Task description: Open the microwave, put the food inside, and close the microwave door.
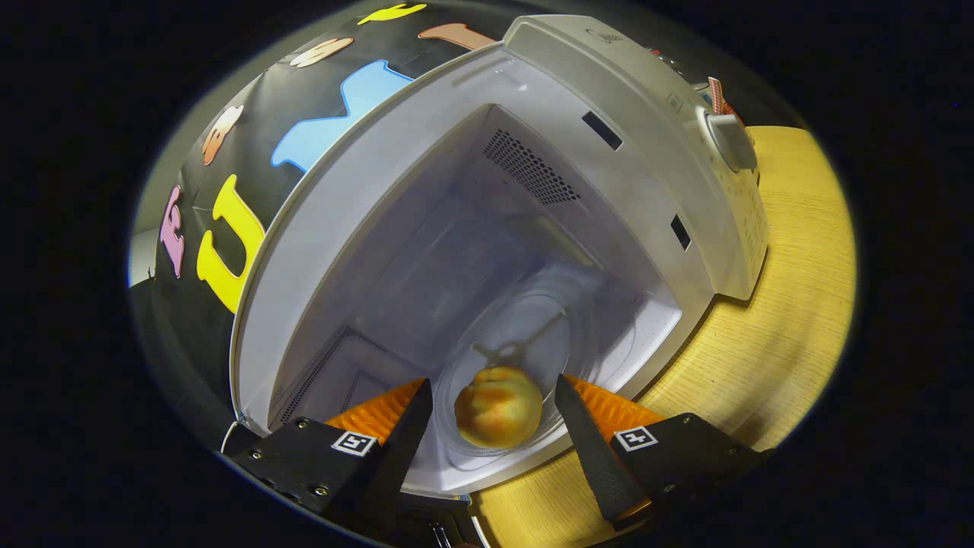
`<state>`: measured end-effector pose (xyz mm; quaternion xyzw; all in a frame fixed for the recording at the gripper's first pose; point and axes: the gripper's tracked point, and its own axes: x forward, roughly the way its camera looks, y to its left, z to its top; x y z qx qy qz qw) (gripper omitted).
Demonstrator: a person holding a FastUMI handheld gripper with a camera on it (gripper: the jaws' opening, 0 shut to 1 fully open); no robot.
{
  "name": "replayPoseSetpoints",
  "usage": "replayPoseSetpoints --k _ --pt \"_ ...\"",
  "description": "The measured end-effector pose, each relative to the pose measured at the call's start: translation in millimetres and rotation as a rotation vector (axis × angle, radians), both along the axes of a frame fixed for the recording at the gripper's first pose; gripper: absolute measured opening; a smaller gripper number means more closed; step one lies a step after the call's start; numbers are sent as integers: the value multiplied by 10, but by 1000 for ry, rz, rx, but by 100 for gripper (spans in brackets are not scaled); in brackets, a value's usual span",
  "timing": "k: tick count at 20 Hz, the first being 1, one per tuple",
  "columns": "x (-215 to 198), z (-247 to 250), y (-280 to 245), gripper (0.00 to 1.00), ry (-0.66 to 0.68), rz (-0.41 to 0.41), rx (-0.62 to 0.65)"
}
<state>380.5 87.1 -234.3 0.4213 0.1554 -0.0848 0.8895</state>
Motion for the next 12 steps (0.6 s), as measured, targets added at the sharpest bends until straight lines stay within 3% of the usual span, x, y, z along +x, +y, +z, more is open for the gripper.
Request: replayPoseSetpoints --k 12 --pt "-920 981 -203 97 -123 29 -206"
